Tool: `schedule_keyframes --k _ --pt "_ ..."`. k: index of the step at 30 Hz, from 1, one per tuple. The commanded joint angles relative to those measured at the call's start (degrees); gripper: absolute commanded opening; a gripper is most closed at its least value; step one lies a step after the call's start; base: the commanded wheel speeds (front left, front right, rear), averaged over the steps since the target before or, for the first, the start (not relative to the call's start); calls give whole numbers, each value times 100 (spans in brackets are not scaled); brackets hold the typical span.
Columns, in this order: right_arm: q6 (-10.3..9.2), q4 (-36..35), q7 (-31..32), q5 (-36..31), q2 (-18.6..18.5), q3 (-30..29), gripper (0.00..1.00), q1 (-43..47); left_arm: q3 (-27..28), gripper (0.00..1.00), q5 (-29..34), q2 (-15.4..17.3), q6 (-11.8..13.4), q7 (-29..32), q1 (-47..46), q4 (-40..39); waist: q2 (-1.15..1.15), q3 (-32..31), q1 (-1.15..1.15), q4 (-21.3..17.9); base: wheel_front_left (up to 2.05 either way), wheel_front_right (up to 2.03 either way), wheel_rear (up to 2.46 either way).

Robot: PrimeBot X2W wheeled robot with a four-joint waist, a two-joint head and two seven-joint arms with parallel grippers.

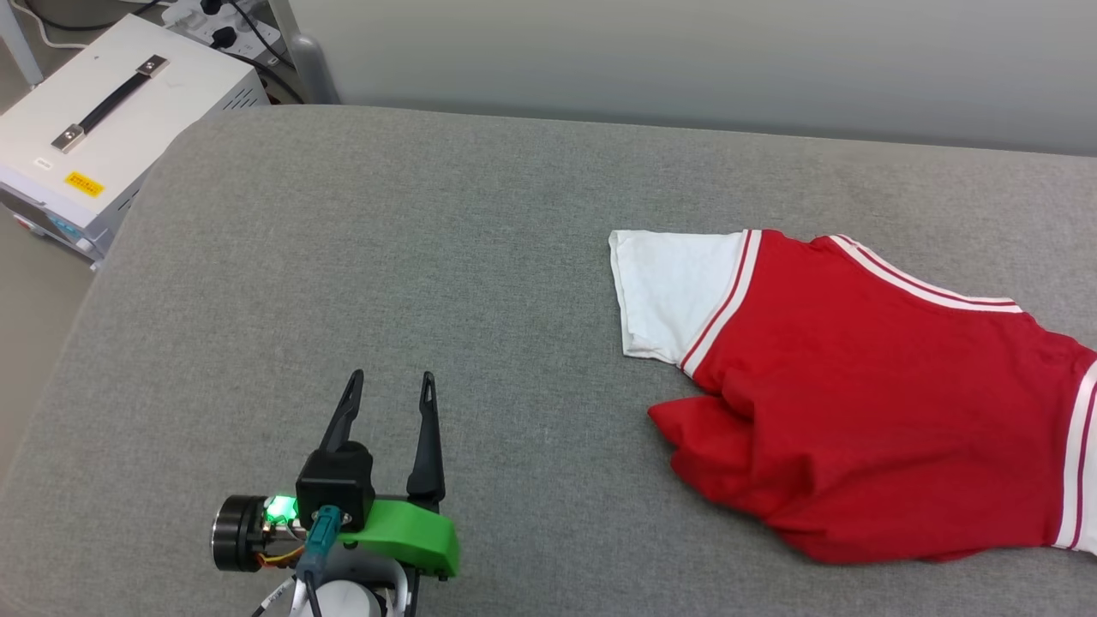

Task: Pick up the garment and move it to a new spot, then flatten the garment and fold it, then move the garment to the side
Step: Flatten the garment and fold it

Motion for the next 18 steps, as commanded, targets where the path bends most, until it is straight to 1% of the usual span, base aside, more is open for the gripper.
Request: schedule_keyframes --k 1,4,6,8,10,12,15,18 --pt "-4 -93 -158 -181 132 -155 100 -53 28 100 89 -20 -24 -33 83 -29 24 -41 0 -29 0 0 0" --pt "-4 -260 -340 -651 450 -685 100 10 63 100 111 -20 -39 -33 115 -50 24 -83 0 -52 0 0 0" --pt "-4 -462 -380 -1019 744 -1154 100 148 88 100 124 -20 -51 -33 129 -61 24 -109 0 -67 0 0 0" --pt "-4 -857 -388 -1479 1083 -1797 100 332 119 100 139 -20 -66 -33 118 -82 24 -117 0 -83 0 0 0" --pt "-4 -1390 -390 -1976 1531 -2466 100 710 159 100 149 -16 -93 -33 68 -99 24 -120 0 -103 0 0 0" --pt "-4 -1894 -391 -2402 1932 -2941 100 1092 207 100 155 -2 -122 -33 -18 -123 24 -114 0 -125 0 0 0" --pt "-4 -2548 -391 -2876 2483 -3408 100 1590 281 100 161 44 -188 -33 -226 -163 24 -85 0 -186 0 0 0" --pt "-4 -3074 -392 -3228 2918 -3586 100 2015 327 100 195 149 -311 -33 -586 -118 24 -43 0 -269 0 0 0"
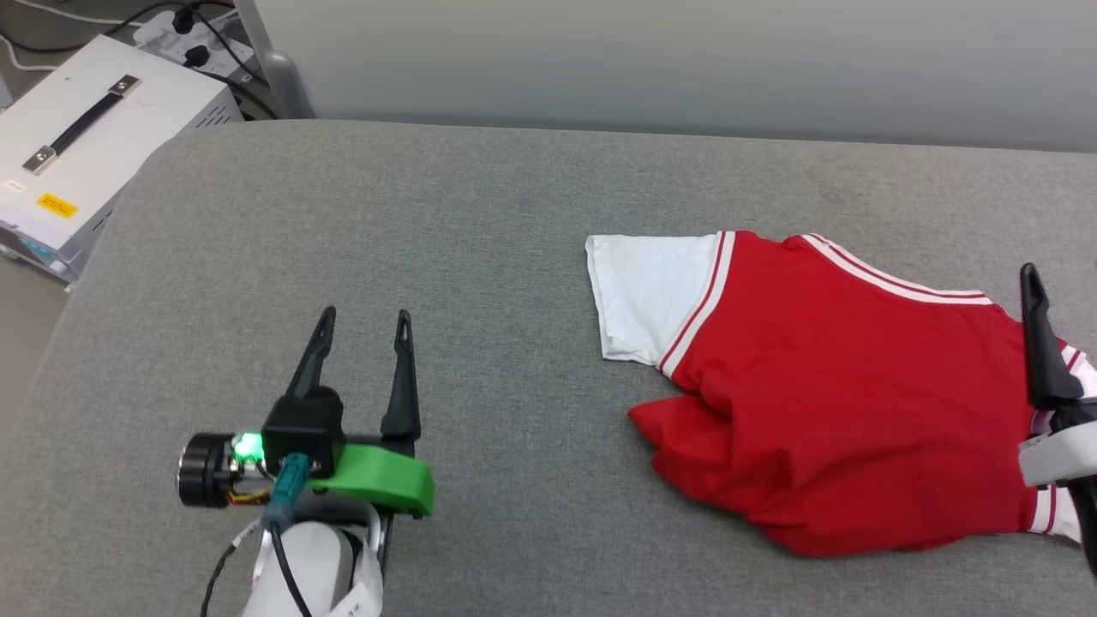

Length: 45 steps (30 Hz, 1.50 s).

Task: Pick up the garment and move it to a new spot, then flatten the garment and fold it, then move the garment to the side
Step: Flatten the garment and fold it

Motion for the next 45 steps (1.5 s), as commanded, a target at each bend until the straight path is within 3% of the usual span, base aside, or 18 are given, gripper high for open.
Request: schedule_keyframes --k 1,11,15,20,25,29,33,39,45 --pt "-4 -208 -51 -93 143 -36 100 167 37 100 19 63 -68 -33 -267 61 24 43 0 -71 0 0 0" --pt "-4 -1172 -52 -574 745 155 100 741 -70 100 -28 289 -636 0 -2334 1036 24 356 0 -539 0 0 0" --pt "-4 -1293 -52 -689 859 214 100 791 -307 100 -158 286 -861 398 -3225 1575 24 529 0 -731 0 0 0" --pt "-4 -1421 -52 -785 966 204 100 773 -815 100 -607 237 -996 1556 -4268 2450 24 760 0 -909 0 0 0" --pt "-4 -1397 -52 -873 995 311 100 646 -1943 100 -1632 177 -1005 2957 -5213 3072 24 996 0 -1055 0 0 0" --pt "-4 -1358 -52 -965 994 479 100 439 -2890 100 -2528 338 -1006 4213 -5803 3421 24 1225 0 -1219 0 0 0" --pt "-4 -1337 -52 -966 1028 575 100 249 -3622 100 -3258 582 -1006 5078 -6193 3554 24 1437 0 -1366 0 0 0" --pt "-4 -1296 -52 -976 1049 631 100 74 -4520 100 -3936 1080 -1007 5946 -6521 3740 24 1709 0 -1545 0 0 0" --pt "-4 -1258 -52 -957 1098 631 100 -68 -4970 100 -4390 1267 -1007 6191 -6522 4031 24 1919 0 -1650 0 0 0"
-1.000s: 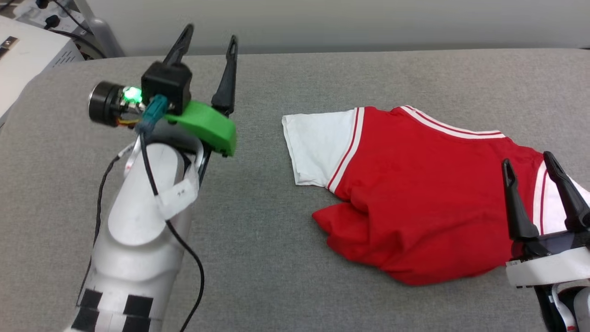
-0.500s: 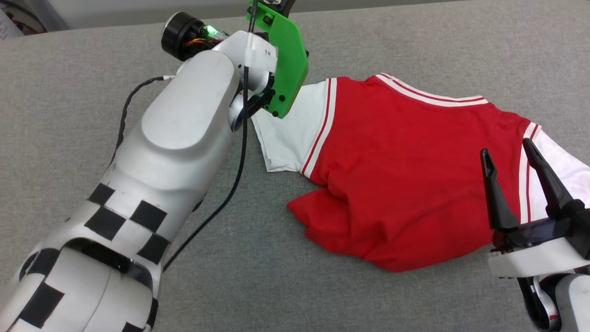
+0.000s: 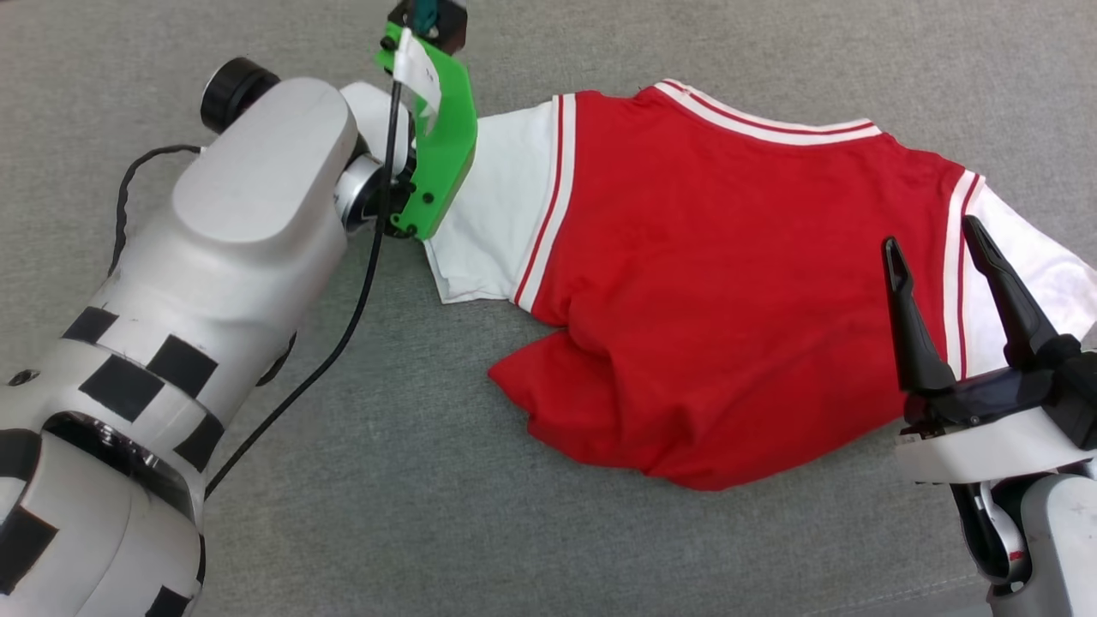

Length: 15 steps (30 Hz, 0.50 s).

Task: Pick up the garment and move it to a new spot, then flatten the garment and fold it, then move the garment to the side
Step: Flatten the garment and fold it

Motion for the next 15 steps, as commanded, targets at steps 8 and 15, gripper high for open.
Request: schedule_keyframes --k 8,15 --pt "-4 129 -52 -53 39 90 100 -222 -838 100 -179 82 -16 72 192 244 24 190 0 -152 0 0 0" --pt "-4 182 -52 -76 26 45 100 -171 -1069 0 -489 122 -16 -450 88 181 24 7 0 5 0 0 0"
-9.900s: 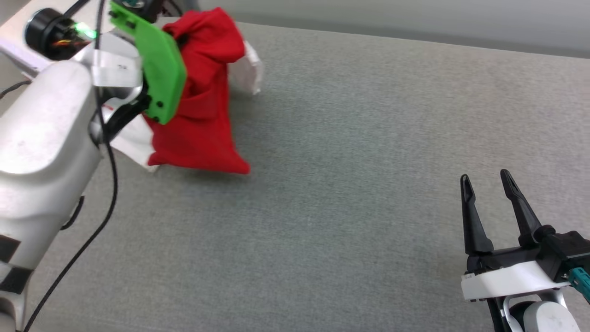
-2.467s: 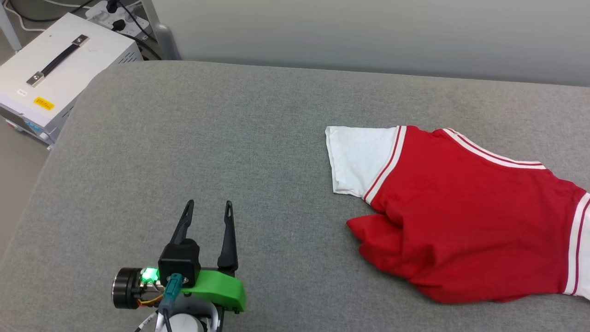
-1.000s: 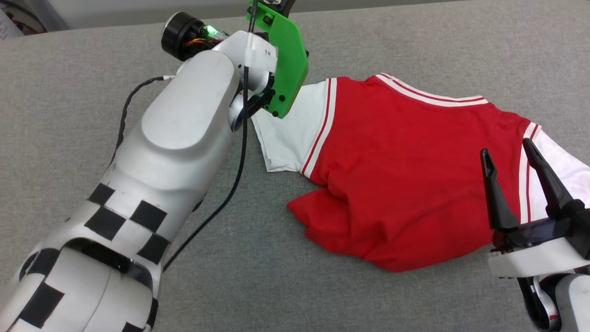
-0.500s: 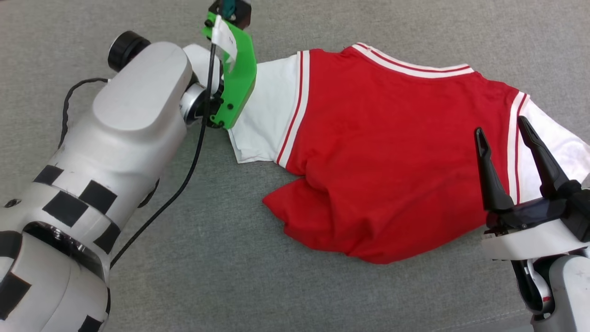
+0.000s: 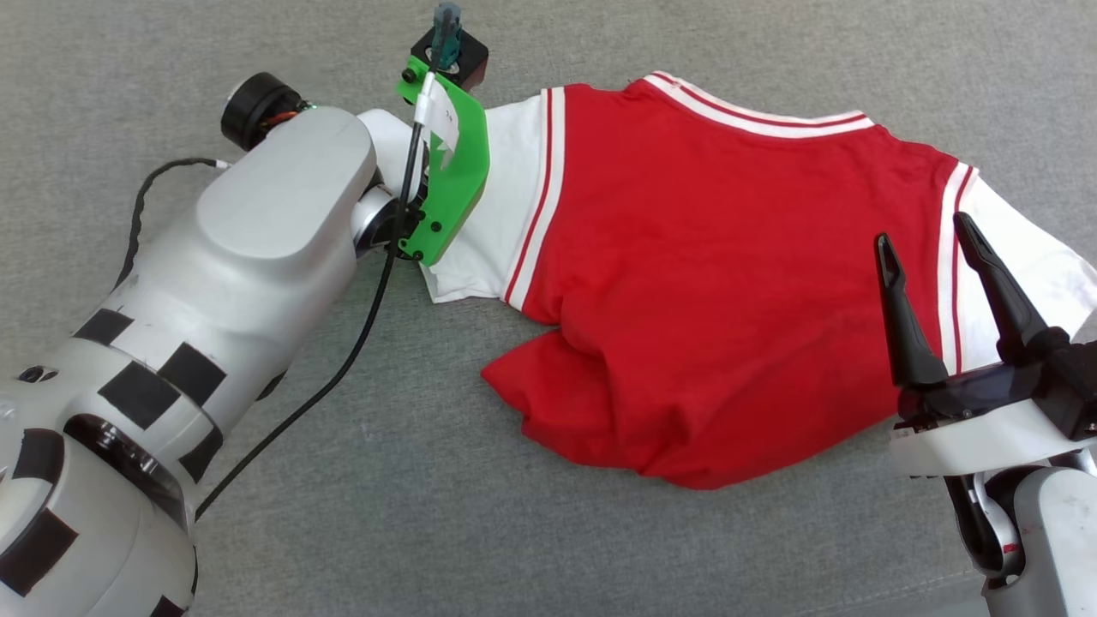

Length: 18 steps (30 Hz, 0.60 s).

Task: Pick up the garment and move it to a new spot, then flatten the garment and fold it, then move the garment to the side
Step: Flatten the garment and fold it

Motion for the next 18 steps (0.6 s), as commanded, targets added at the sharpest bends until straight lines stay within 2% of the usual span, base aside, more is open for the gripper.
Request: schedule_keyframes --k 1,2,6,12,18 --pt "-4 20 -52 -62 -2 -24 100 -19 -104 0 -94 56 -15 -143 136 36 24 -143 0 132 0 0 0" --pt "-4 37 -52 -98 -9 -125 100 100 -162 0 -181 114 -15 -548 42 -118 24 -330 0 308 0 0 0" --pt "-4 69 -52 -139 -3 -253 100 313 -242 0 -353 325 -15 -907 15 -279 24 -595 0 574 0 0 0" --pt "-4 99 -52 -199 -4 -270 100 542 -355 0 -594 697 -15 -1028 217 -354 24 -864 0 860 0 0 0" --pt "-4 152 -52 -242 -31 -251 100 631 -377 0 -861 1063 -14 -1071 651 -70 24 -936 0 945 0 0 0"
